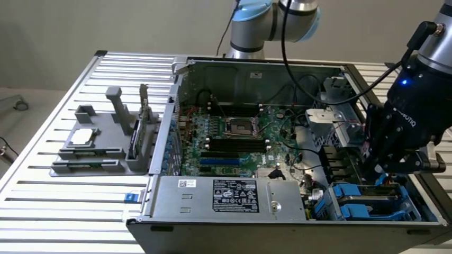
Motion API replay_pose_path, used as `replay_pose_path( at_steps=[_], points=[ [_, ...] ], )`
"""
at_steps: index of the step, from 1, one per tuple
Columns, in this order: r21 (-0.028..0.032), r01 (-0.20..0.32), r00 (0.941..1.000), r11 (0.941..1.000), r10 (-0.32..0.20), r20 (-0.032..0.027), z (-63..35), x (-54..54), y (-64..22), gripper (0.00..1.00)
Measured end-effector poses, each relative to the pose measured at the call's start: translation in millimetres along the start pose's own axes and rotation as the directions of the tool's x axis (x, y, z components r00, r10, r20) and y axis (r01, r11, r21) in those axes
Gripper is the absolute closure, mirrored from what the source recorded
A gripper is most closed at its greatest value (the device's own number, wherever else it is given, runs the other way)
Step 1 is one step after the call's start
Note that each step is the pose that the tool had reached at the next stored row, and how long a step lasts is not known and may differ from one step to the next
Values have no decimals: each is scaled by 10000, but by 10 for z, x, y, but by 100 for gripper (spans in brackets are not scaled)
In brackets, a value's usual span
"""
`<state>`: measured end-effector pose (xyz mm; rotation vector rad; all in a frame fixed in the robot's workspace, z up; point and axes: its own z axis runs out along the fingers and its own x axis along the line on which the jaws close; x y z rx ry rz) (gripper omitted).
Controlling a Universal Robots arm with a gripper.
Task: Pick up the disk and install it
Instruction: 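Insert the second disk wire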
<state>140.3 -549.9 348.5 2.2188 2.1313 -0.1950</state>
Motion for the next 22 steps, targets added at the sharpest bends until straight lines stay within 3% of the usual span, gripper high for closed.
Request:
replay_pose_path(
  at_steps=[11,22],
  points=[
    [188,25,10000,9998,-25,6,61,-51,60,84],
    [210,28,10000,9998,-28,10,86,-48,93,84]
  ],
)
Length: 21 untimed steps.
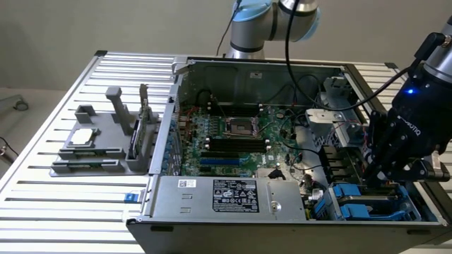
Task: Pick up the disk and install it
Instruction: 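Insert the second disk wire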
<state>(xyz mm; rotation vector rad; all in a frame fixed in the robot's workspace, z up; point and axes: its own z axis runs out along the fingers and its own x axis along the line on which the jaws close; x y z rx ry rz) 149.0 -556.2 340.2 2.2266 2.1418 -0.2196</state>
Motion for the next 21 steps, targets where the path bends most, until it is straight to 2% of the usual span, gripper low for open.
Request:
replay_pose_path(
  at_steps=[3,10,21],
  points=[
    [62,8,10000,10000,-8,2,6,2,11,84],
    [252,32,10000,9997,-32,6,22,4,31,84],
    [411,52,10000,9991,-52,17,31,3,101,84]
  ],
)
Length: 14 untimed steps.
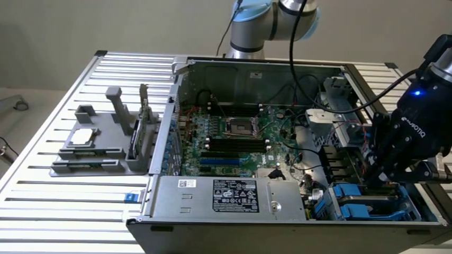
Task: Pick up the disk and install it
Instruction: 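Insert the second disk wire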
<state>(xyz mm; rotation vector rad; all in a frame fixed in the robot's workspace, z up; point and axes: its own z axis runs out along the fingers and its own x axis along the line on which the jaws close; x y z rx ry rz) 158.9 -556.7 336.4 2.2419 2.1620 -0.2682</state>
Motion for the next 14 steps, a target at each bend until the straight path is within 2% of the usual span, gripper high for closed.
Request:
replay_pose_path(
  at_steps=[7,14],
  points=[
    [185,26,10000,9998,-26,5,12,-35,20,84],
    [424,56,10000,9991,-57,18,16,-60,41,84]
  ],
)
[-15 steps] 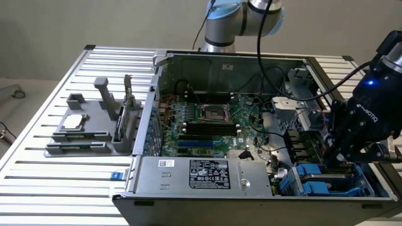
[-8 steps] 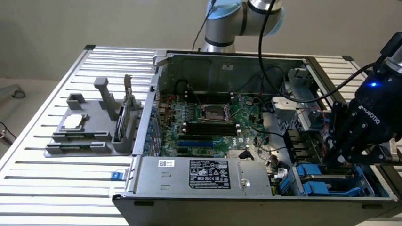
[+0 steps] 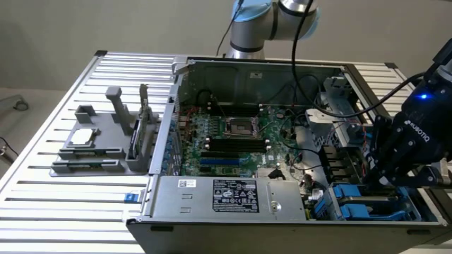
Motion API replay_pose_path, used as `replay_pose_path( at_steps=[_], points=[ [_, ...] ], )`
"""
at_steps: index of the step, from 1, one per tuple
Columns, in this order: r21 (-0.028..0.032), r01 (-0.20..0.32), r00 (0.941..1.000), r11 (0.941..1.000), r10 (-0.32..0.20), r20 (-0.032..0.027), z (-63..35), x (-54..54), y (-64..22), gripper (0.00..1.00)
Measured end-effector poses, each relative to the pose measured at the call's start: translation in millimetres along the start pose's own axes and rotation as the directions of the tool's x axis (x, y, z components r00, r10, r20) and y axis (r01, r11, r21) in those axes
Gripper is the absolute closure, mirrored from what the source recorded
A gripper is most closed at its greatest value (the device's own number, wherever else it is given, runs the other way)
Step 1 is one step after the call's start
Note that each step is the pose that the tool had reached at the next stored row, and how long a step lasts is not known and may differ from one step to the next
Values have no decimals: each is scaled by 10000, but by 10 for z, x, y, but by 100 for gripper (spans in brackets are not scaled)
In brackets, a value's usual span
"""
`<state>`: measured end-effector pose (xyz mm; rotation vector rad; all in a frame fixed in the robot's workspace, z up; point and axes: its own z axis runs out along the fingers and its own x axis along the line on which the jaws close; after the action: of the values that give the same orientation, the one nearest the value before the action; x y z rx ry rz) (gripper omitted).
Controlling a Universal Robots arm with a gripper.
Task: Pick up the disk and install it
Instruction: 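Insert the second disk wire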
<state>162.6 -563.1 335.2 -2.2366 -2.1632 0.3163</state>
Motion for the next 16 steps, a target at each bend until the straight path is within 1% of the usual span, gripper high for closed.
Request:
replay_pose_path(
  at_steps=[2,5,8,12,13,14,15,16],
  points=[
    [54,6,10000,10000,-6,3,0,-2,15,84],
    [115,15,10000,9999,-15,3,1,-3,40,84],
    [166,22,10000,9999,-23,6,1,-3,57,84],
    [207,28,10000,9998,-28,7,2,-5,58,84],
    [216,28,10000,9998,-28,8,2,-6,57,82],
    [228,30,10000,9997,-30,7,2,-6,58,76],
    [241,33,10000,9997,-33,9,-1,-6,59,76],
    [256,35,10000,9997,-35,9,-5,-7,59,70]
  ],
)
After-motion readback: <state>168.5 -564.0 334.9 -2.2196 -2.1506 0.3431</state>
